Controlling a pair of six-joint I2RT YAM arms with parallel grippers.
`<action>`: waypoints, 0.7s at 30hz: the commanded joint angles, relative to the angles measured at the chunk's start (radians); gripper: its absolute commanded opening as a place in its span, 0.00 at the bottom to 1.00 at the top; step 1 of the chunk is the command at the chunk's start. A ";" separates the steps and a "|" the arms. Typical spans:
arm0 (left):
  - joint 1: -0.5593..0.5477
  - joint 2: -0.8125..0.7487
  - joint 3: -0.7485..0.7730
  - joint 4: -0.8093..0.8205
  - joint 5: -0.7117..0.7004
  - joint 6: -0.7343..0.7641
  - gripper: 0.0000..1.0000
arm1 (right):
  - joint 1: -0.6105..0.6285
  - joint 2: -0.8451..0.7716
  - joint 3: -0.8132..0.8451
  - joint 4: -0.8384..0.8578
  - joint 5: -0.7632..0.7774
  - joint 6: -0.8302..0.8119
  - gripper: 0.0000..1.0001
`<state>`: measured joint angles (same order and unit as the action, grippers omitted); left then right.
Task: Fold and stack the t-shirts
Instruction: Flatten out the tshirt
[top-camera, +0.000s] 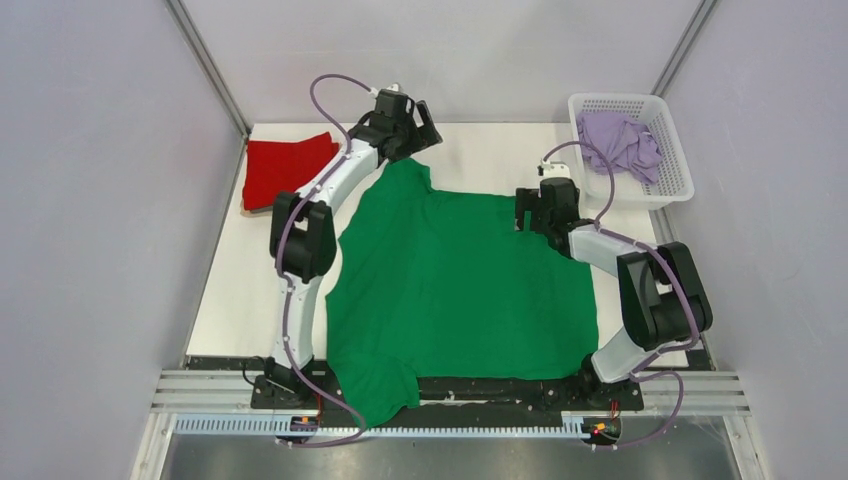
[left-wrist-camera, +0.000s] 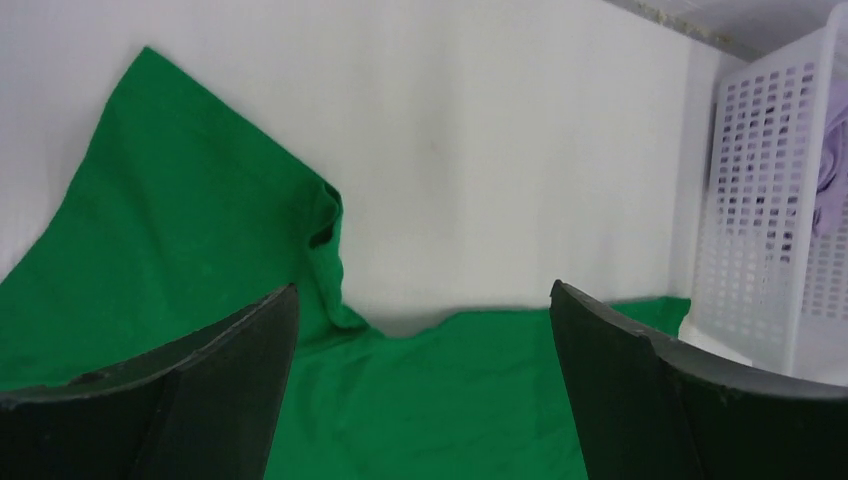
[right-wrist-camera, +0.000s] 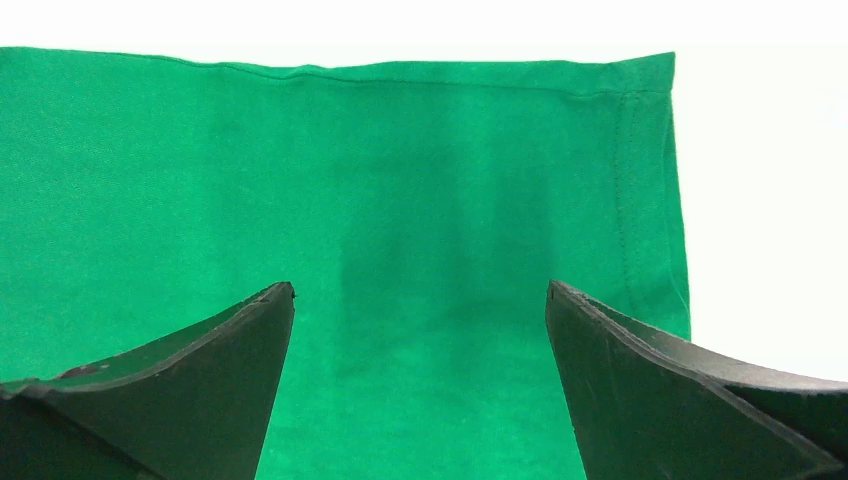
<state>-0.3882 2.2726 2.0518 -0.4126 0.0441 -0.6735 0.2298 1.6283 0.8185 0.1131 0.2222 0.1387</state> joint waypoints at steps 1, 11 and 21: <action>-0.036 -0.116 -0.103 -0.108 -0.094 0.082 1.00 | -0.001 -0.088 -0.033 0.006 0.007 0.013 0.98; -0.055 -0.066 -0.214 0.098 0.048 0.016 1.00 | -0.001 -0.144 -0.078 0.014 0.002 0.010 0.98; -0.057 0.182 0.040 0.138 0.192 -0.062 1.00 | -0.002 -0.140 -0.085 0.010 0.007 0.001 0.98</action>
<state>-0.4431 2.3856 1.9808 -0.3325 0.1432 -0.6777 0.2291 1.5002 0.7361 0.1101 0.2253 0.1402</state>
